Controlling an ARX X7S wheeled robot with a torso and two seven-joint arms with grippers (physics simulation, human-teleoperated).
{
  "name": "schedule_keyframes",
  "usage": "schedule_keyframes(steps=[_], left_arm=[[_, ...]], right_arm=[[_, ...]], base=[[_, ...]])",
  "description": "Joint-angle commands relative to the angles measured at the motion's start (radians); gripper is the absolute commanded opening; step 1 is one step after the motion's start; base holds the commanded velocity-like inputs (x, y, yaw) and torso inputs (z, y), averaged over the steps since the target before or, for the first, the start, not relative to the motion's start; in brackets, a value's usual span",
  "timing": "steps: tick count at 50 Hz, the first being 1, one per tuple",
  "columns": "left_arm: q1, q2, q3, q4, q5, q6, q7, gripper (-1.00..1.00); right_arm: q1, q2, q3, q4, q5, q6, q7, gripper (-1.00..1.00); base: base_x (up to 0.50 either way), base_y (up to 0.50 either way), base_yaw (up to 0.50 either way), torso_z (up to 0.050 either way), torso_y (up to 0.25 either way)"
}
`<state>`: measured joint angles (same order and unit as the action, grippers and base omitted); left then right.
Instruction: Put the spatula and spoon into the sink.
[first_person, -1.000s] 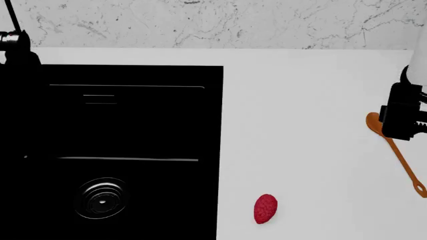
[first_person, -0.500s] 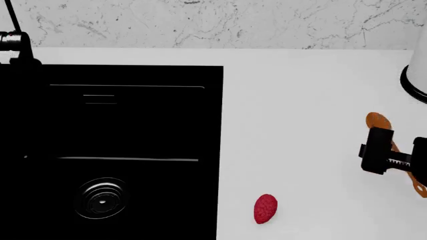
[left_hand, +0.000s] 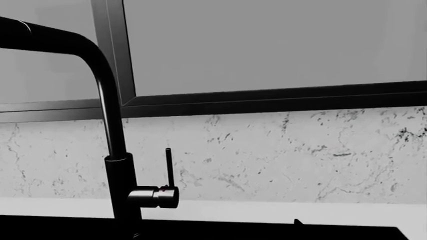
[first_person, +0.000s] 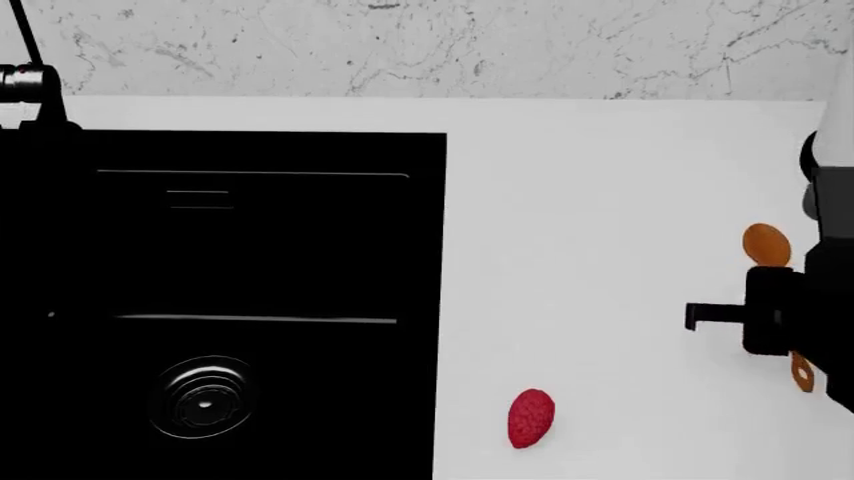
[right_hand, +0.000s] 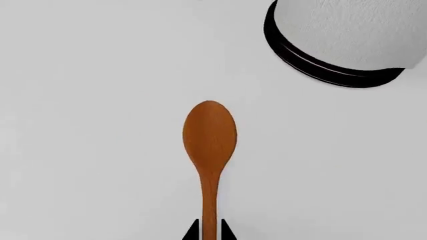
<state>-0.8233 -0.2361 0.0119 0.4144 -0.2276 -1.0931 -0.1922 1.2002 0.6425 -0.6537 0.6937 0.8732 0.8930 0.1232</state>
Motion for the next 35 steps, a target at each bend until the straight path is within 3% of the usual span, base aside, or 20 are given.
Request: schedule_keyframes(steps=[1,9,15,20,26,35], left_arm=[[-0.005,-0.002,0.004,0.008,-0.005,-0.008,-0.005,1.0],[-0.014,-0.005,0.007,0.019,-0.01,-0.019,-0.007,1.0],[-0.019,-0.008,0.004,0.02,-0.015,-0.019,-0.006,1.0],[-0.024,-0.01,0.002,0.027,-0.021,-0.026,-0.005,1.0],[-0.028,-0.01,0.003,0.036,-0.025,-0.032,-0.007,1.0],[-0.028,-0.014,0.003,0.044,-0.029,-0.035,-0.011,1.0]], right_arm=[[-0.063,-0.012,-0.11,-0.01,-0.018,0.006,-0.035,-1.0],[0.053,0.037,-0.091,-0.186,0.002,0.099,0.026,-1.0],[0.256,0.045,-0.104,-0.333,0.018,0.272,0.062,-1.0],[0.498,-0.021,-0.169,-0.375,0.006,0.424,0.028,-1.0],[0.637,-0.116,-0.262,-0.277,-0.046,0.386,-0.113,-1.0],[0.64,-0.236,-0.329,-0.285,-0.05,0.268,-0.262,-1.0]], base=[[0.0,0.0,0.0,0.0,0.0],[0.0,0.0,0.0,-0.001,0.0],[0.0,0.0,0.0,0.0,0.0],[0.0,0.0,0.0,0.0,0.0],[0.0,0.0,0.0,0.0,0.0],[0.0,0.0,0.0,0.0,0.0]])
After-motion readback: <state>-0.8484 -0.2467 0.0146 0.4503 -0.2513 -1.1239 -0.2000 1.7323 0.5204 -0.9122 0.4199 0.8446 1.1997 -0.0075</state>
